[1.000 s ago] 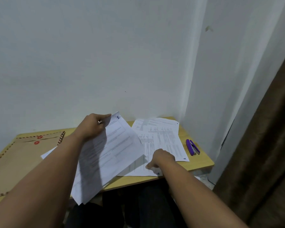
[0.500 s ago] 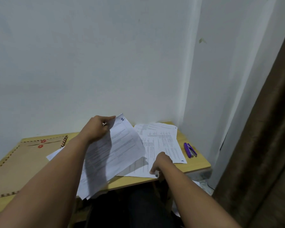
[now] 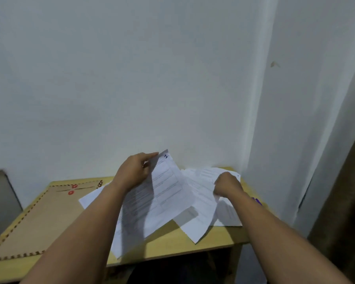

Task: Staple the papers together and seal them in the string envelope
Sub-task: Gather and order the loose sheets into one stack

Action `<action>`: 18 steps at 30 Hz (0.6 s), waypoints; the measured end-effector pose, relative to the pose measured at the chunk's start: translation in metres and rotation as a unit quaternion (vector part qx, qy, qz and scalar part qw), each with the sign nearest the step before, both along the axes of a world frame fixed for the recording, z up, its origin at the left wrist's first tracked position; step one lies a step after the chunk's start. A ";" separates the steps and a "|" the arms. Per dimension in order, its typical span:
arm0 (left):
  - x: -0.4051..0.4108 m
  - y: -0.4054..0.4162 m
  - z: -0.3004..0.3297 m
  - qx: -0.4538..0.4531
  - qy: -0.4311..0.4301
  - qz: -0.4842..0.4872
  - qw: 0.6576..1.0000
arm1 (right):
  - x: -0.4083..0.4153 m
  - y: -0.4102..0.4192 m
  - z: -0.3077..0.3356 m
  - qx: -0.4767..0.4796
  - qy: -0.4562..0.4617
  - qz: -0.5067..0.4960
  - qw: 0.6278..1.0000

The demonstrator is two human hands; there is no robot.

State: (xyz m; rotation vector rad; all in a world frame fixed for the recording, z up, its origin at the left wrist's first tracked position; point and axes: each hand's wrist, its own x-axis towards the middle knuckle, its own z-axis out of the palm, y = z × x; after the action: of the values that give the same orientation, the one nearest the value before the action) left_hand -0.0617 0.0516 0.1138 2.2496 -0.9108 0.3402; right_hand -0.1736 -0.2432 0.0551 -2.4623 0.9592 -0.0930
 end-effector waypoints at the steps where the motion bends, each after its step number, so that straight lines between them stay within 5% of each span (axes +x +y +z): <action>1: 0.004 0.000 0.000 0.004 -0.007 -0.001 1.000 | 0.009 -0.003 0.015 0.008 -0.044 0.000 0.999; 8: 0.038 -0.008 0.011 0.002 -0.011 -0.007 1.000 | 0.062 0.017 0.112 0.146 -0.291 0.098 0.940; 18: 0.061 -0.021 0.015 -0.038 -0.017 -0.044 0.998 | 0.111 0.046 0.115 0.327 -0.228 0.254 0.881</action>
State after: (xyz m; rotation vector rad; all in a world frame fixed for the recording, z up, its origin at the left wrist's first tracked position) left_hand -0.0007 0.0306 0.1291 2.1328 -0.9945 0.3684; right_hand -0.0625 -0.1974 0.1699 -1.8462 0.0815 -0.1360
